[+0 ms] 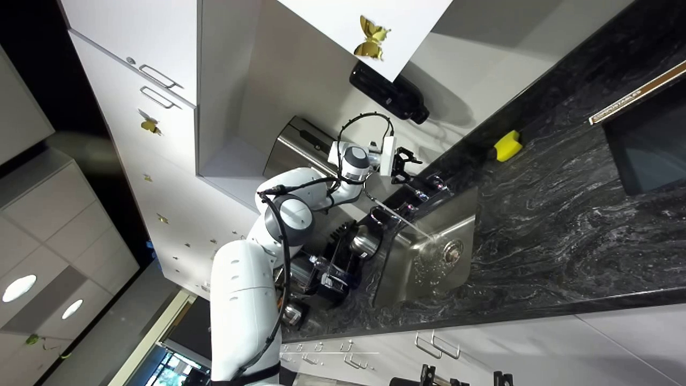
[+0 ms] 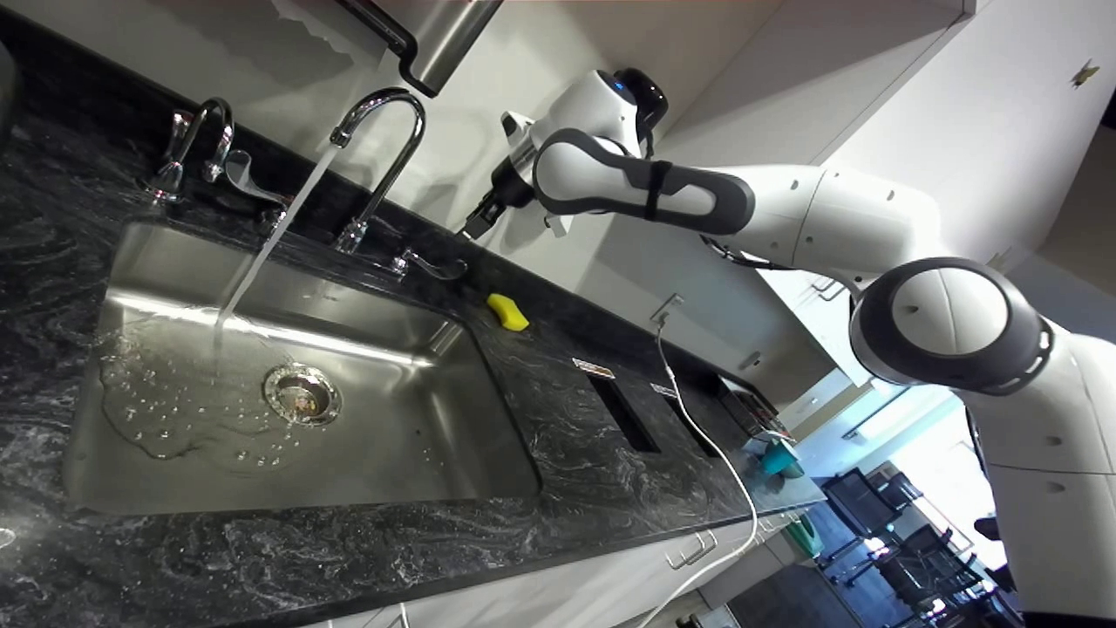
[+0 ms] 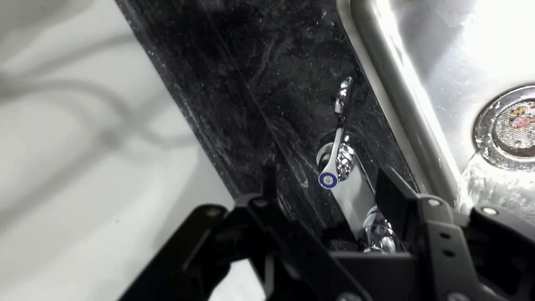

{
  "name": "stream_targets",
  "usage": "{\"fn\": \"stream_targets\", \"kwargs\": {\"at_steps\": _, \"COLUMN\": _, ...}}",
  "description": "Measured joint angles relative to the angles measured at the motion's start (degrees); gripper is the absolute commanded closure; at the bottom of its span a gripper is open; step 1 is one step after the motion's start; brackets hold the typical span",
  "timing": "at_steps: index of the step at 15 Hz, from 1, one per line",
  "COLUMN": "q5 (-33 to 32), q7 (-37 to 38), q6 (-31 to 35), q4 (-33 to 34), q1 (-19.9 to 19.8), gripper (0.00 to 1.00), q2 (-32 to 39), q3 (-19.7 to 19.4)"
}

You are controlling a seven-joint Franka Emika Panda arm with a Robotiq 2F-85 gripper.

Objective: Push the faucet handle on the right forwards

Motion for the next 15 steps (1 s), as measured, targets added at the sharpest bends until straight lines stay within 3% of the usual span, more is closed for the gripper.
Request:
{"fn": "stream_targets", "kwargs": {"at_steps": 2, "q5": -0.23, "q7": 0.00, "q6": -1.70, "q4": -1.96, "q1": 0.54, "gripper": 0.00, "q2": -2.85, "q3": 0.00}}
{"fn": "stream_targets", "kwargs": {"at_steps": 12, "q5": -1.69, "q7": -0.02, "q6": -5.01, "q4": -13.95, "q1": 0.84, "gripper": 0.00, "q2": -13.68, "q3": -0.02}}
{"fn": "stream_targets", "kwargs": {"at_steps": 15, "q5": -1.71, "q7": -0.02, "q6": -5.01, "q4": -14.18, "q1": 0.84, "gripper": 0.00, "q2": -13.69, "q3": 0.03}}
